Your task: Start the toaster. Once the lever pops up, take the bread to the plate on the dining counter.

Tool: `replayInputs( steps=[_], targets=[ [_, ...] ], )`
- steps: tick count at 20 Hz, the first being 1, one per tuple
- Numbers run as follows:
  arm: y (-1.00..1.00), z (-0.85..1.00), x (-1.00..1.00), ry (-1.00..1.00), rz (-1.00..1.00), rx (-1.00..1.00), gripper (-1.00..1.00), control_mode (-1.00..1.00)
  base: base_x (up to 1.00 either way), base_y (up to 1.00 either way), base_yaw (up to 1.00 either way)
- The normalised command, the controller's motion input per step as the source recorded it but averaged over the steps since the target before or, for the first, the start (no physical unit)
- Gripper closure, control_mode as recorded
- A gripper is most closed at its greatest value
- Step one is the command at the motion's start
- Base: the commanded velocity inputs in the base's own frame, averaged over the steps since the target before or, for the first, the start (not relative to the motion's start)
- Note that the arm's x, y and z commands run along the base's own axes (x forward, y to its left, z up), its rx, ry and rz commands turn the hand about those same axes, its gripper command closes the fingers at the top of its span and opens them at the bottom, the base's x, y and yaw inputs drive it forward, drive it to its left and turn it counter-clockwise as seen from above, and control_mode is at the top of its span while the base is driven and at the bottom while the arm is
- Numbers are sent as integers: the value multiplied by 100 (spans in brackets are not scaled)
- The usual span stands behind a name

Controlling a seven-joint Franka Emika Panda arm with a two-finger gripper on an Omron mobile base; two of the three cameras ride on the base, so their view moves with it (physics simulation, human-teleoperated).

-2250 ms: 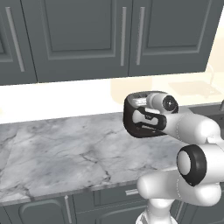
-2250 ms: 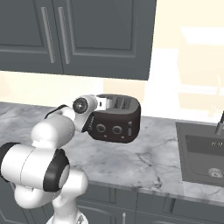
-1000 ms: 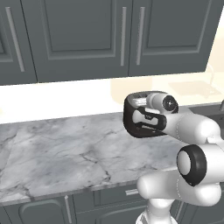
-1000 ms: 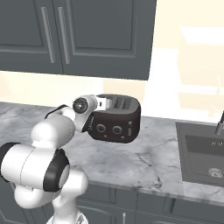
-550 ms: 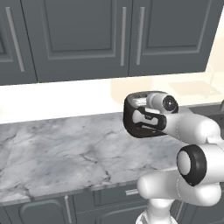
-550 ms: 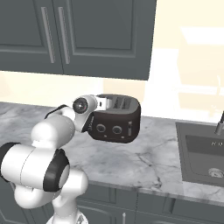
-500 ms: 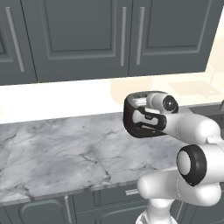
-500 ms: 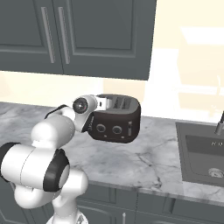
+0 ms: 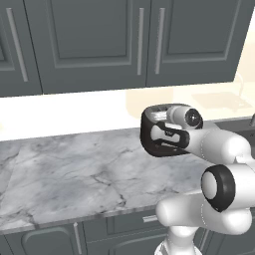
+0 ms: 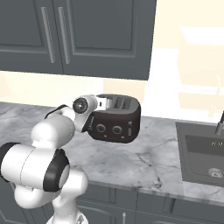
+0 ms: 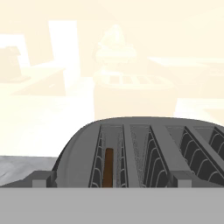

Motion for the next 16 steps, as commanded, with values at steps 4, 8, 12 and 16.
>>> replayInputs(
  steps=[4,8,12,16],
  targets=[
    [0,0,0,0,0,0,-100,-100,0,0,0],
    [0,0,0,0,0,0,-100,-100,0,0,0],
    [0,0,0,0,0,0,-100,-100,0,0,0],
    [0,0,0,0,0,0,-100,-100,0,0,0]
  ],
)
